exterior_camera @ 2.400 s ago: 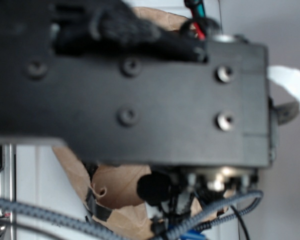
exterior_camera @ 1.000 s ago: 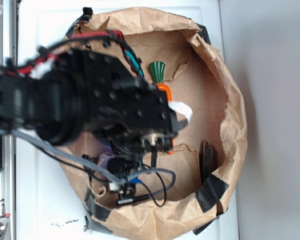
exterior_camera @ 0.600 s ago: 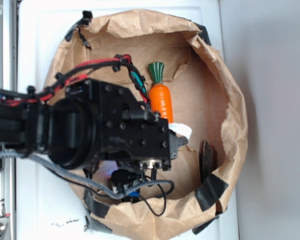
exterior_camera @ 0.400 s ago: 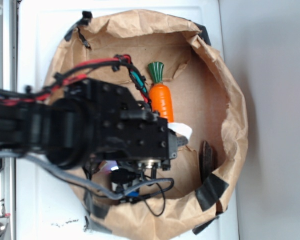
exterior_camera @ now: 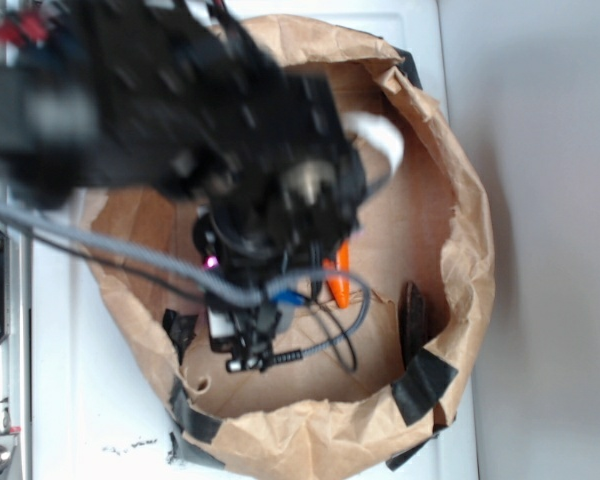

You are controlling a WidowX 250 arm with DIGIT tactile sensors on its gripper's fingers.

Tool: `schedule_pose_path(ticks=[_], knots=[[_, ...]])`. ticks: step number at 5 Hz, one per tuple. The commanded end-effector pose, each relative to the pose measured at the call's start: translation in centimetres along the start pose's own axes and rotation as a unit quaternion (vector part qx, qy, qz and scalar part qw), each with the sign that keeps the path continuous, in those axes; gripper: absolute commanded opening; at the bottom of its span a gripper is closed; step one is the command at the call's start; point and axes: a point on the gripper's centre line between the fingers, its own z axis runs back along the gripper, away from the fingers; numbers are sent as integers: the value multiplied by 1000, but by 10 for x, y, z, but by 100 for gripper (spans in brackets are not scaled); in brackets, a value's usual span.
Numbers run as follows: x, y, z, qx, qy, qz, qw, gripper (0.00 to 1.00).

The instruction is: Grab the gray animal.

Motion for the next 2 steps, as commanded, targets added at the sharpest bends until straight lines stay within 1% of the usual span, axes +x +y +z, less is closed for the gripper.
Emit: schedule_pose_path(ticks=[1, 2], knots=[[-14, 15, 59, -26, -69, 31, 997, 0], [-16, 13, 62, 47, -69, 37, 996, 100]])
